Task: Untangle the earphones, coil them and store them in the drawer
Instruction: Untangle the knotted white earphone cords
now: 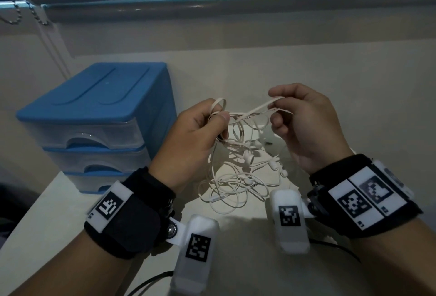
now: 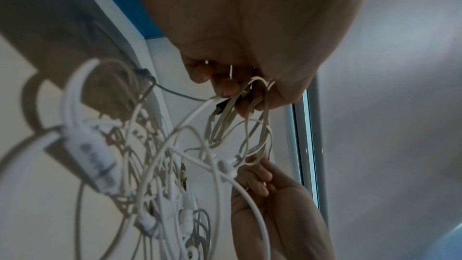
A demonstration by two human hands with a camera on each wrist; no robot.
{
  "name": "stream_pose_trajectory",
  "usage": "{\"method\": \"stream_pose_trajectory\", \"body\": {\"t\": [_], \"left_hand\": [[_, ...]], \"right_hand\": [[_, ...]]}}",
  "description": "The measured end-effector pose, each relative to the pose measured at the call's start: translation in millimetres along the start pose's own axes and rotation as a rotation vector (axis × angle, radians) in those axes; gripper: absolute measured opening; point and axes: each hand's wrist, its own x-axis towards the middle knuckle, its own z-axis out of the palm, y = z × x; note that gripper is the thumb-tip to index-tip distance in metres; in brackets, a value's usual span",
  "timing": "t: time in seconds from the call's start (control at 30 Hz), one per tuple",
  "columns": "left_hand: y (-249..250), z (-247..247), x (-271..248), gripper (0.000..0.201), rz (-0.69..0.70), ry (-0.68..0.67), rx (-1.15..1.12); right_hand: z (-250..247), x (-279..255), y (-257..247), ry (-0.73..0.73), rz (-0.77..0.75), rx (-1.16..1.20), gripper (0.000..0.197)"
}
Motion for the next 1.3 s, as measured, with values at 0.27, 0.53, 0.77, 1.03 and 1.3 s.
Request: {"method": "stream_pose_trajectory", "body": {"t": [0.27, 0.53, 0.77, 1.03, 1.3], "left_hand": [[-2.8, -2.1, 2.4, 0.012, -0.011, 0.108, -0.218], [-0.7, -1.0, 2.6, 0.022, -0.099, 0.048, -0.424], [-2.5, -2.5, 3.5, 0.021, -0.114, 0.016, -0.452], [-7.2, -0.8, 3.4, 0.008, -0.068, 0.089, -0.272], [-7.9, -3.5, 3.7, 0.014, -0.055, 0.139, -0.196]], "right_hand": [[-6.4, -1.8, -6.1, -0.280, -0.049, 0.004, 0.027], [-7.9, -11.0, -11.2, -0.579, -0.014, -0.071, 0.015], [-6.3, -6.5, -3.6, -0.485, -0.109, -0.154, 0.022], [-7.7, -0.6, -4.4, -0.376, -0.125, -0.006, 0.022], [-14.5, 1.0, -12.7, -0.391, 0.001, 0.414, 0.028]]}}
